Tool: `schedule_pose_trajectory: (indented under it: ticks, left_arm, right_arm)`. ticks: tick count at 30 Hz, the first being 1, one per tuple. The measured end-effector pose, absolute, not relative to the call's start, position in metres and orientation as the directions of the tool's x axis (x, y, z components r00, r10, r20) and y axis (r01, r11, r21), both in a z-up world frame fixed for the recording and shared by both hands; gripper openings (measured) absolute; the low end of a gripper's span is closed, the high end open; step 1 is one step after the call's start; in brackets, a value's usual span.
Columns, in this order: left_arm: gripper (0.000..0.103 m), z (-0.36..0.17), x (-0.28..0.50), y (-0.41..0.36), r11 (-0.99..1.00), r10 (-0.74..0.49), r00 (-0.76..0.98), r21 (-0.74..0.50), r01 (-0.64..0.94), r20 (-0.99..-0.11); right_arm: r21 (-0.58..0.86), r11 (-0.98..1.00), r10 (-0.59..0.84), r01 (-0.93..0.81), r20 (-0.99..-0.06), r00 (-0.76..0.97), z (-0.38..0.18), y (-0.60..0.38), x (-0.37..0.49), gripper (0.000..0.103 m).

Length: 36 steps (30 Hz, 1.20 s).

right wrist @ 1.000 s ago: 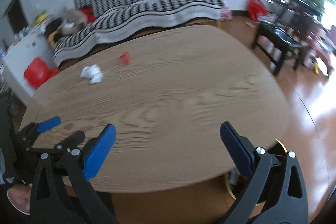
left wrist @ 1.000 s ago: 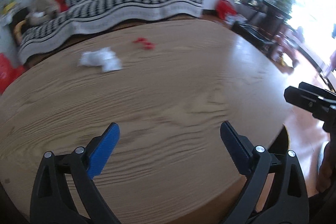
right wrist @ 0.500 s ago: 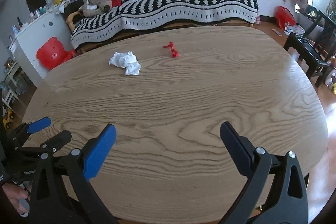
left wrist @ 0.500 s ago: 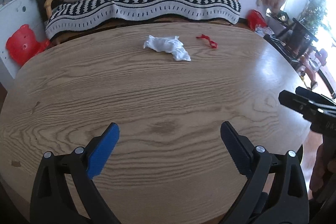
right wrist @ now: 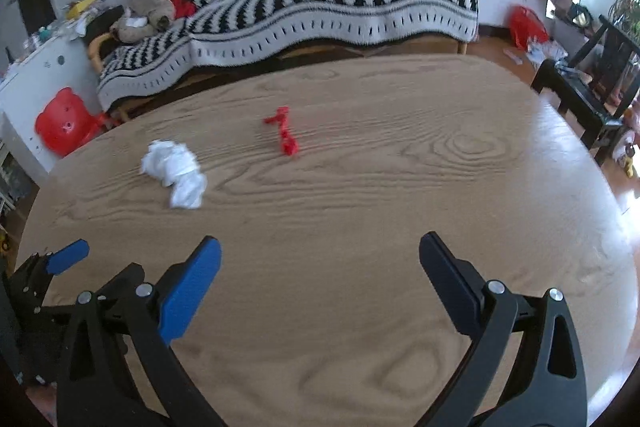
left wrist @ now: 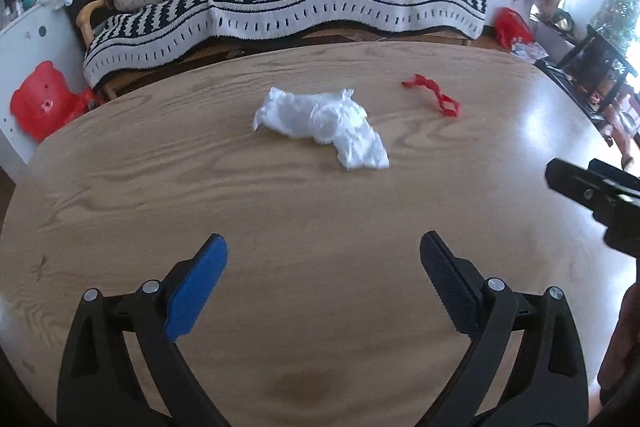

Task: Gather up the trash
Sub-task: 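Move both open tools back over the table toward the tissue and ribbon, then grasp the white tissue with left tool while right tool grasps the red ribbon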

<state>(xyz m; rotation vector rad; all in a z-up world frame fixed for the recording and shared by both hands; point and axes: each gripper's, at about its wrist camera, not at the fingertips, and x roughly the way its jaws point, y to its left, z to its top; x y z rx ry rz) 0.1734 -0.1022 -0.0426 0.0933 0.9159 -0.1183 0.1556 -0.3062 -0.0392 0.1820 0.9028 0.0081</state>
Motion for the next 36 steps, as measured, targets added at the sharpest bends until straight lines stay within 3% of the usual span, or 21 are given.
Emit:
schedule_pose_trajectory:
  ticks: [12, 19, 22, 24, 26, 28, 36]
  left_arm:
    - [0.094, -0.064, 0.259, -0.106, 1.0, -0.019, 0.56, -0.001, 0.031, -0.829]
    - [0.091, -0.077, 0.276, -0.101, 1.0, -0.007, 0.554, 0.005, 0.019, -0.833]
    - [0.068, -0.073, 0.274, -0.105, 0.999, -0.016, 0.582, 0.013, 0.046, -0.813]
    - [0.044, -0.07, 0.271, -0.11, 0.997, -0.029, 0.588, 0.021, 0.078, -0.808]
    - [0.012, -0.069, 0.268, -0.115, 0.994, -0.033, 0.583, 0.033, 0.102, -0.812]
    - [0.004, -0.068, 0.262, -0.117, 0.993, -0.039, 0.577, 0.033, 0.114, -0.816]
    - [0.003, -0.048, 0.226, -0.111, 0.988, -0.061, 0.578, 0.033, 0.151, -0.814]
  right_arm:
    - [0.089, 0.996, 0.077, -0.006, -0.829, 0.554, -0.078, -0.287, 0.27, 0.094]
    - [0.029, 0.998, 0.053, -0.052, -0.831, 0.554, -0.086, -0.27, 0.301, 0.057]
    - [0.047, 0.997, 0.075, -0.064, -0.83, 0.553, -0.084, -0.268, 0.303, 0.017]
    - [0.062, 0.996, 0.083, -0.057, -0.833, 0.547, -0.083, -0.268, 0.301, 0.014]
    - [0.079, 0.996, 0.093, -0.049, -0.832, 0.548, -0.082, -0.271, 0.295, 0.012]
    - [0.084, 0.996, 0.092, -0.04, -0.826, 0.555, -0.077, -0.273, 0.284, 0.012]
    - [0.062, 0.998, 0.067, -0.029, -0.794, 0.604, -0.044, -0.283, 0.208, 0.012]
